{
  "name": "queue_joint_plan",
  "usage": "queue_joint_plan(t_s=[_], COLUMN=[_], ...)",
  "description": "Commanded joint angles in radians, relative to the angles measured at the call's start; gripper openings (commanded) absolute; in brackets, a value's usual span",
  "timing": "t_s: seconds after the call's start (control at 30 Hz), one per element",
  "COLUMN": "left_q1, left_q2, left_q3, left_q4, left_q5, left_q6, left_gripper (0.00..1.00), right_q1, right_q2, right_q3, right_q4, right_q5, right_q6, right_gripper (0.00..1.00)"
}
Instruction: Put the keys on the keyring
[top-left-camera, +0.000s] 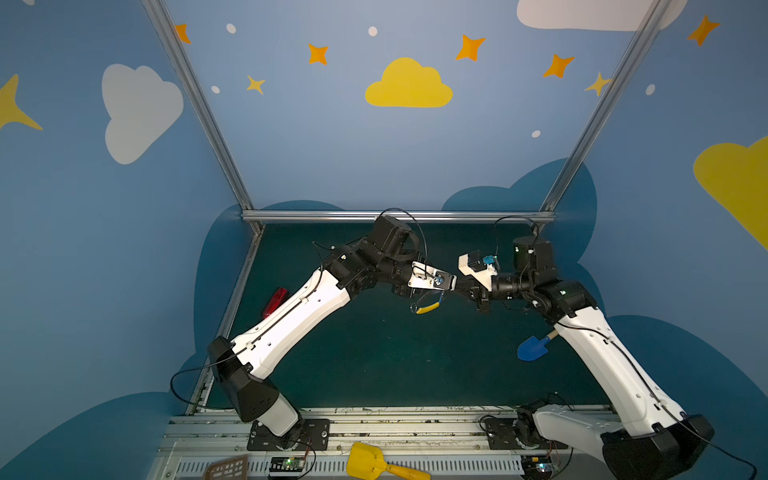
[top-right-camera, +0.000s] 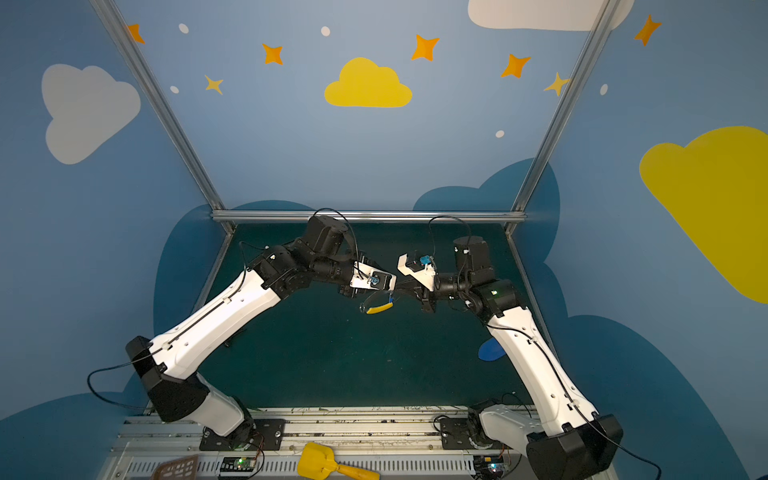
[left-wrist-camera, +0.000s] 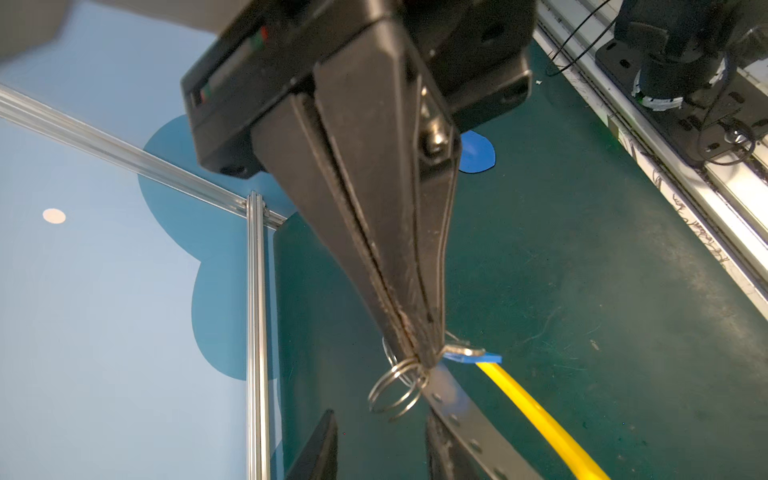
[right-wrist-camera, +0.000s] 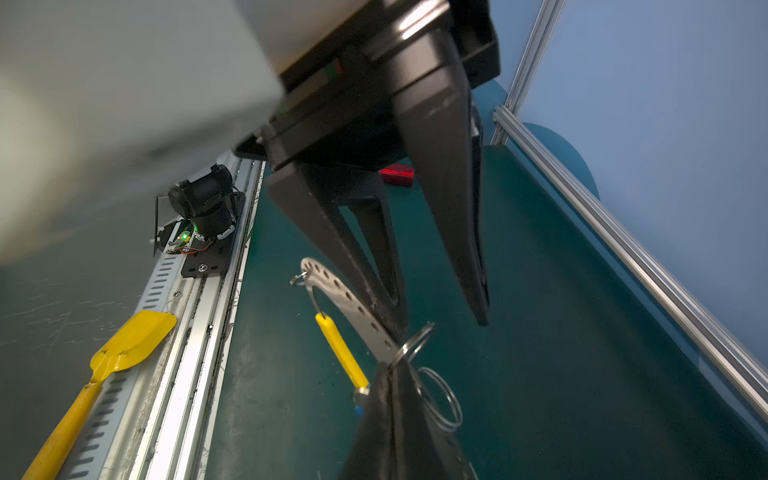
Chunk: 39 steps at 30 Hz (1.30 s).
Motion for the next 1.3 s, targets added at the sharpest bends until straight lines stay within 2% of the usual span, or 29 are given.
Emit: queue_joint_plan(t_s=[0.0,0.4,0.67,1.27], left_q1=[-0.009,-0.023,-0.038,-0.051], left_q2=[-0.015,-0.007,-0.005,0.03], left_q3=[0.025,0.03,0.03,0.012], left_q4=[-0.039,-0.074,-0.076,-0.099], left_q5=[0.015,0.022,-0.047,-0.047], left_q6=[0.031,0.059,0.097,0.091], left_gripper=[0.35,0.34,0.35,0.3], right_q1=[0.007,0.009,0.014,0.017], right_q2=[0.005,0.003,0.018,0.004], right_q3=[0.029,0.003,0.005,-0.027], right_q4=[-0.042,-0.049,-0.118,-0.063], right_q5=[-0.012,-0.027,-0.023,-0.037], right_q6=[-0.036,-0.084,-0.158,-0.157], right_gripper=[0.0,0.0,0.0,0.0])
